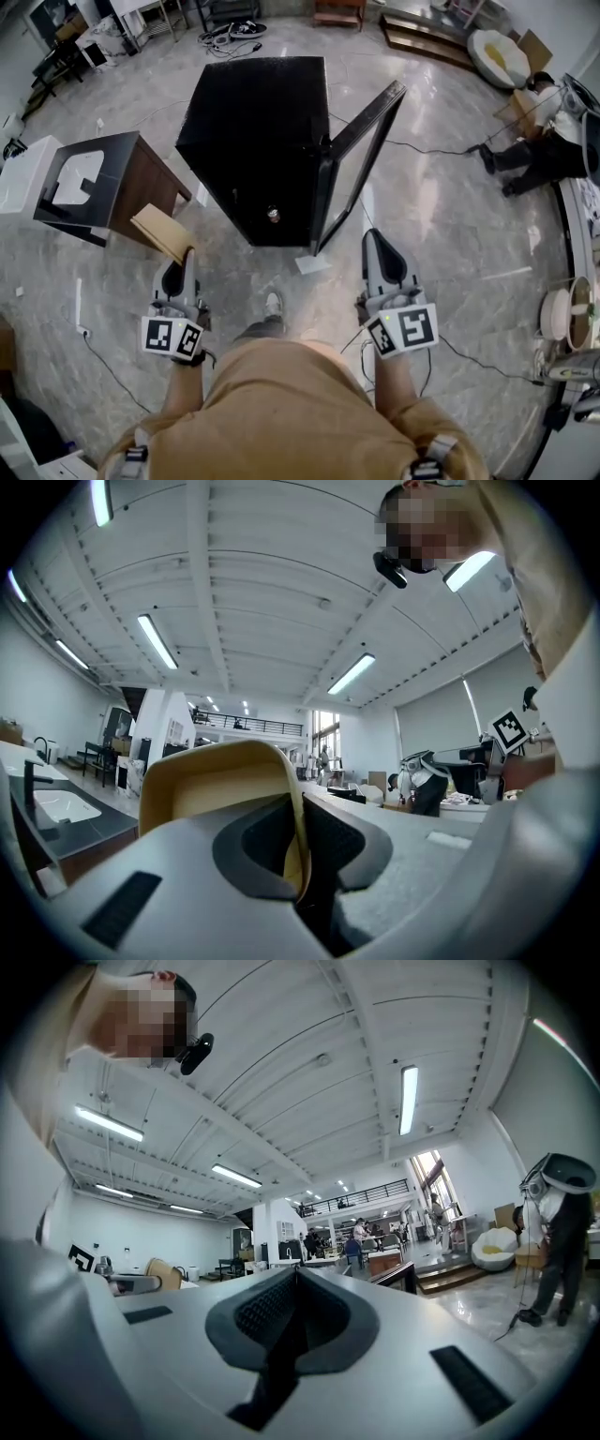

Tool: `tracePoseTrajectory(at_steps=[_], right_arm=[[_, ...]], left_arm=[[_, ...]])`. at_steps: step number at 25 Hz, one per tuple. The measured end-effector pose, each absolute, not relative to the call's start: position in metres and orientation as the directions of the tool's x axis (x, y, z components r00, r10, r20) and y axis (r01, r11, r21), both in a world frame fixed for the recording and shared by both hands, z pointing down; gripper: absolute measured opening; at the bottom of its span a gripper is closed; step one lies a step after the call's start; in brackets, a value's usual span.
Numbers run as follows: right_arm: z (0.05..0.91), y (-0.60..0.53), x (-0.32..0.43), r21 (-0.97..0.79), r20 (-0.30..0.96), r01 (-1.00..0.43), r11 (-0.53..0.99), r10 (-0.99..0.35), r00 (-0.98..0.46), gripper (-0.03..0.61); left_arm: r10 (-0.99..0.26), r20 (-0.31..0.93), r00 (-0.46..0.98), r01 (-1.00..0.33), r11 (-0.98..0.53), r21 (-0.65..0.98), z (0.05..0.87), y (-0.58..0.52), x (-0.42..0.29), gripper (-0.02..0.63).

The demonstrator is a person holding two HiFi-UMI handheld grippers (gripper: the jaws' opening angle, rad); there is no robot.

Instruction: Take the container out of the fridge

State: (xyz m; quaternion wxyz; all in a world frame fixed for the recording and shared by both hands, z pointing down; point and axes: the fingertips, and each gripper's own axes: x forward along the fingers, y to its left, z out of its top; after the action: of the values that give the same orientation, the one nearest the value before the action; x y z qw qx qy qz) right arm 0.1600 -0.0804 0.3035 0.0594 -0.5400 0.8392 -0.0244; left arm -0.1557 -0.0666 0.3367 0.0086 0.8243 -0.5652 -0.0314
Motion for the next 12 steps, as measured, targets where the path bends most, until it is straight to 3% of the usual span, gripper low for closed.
tracePoseTrajectory(at_steps=[12], right_arm=[[0.292,-0.099,0.152,-0.051,-0.066,-0.918,0.394,-0.918,-0.390,0.000]], left_arm=[[-0.933,-0.079,0.351,-0.933,-0.356,0.055,0.319,-0.095,-0.172,0.025]])
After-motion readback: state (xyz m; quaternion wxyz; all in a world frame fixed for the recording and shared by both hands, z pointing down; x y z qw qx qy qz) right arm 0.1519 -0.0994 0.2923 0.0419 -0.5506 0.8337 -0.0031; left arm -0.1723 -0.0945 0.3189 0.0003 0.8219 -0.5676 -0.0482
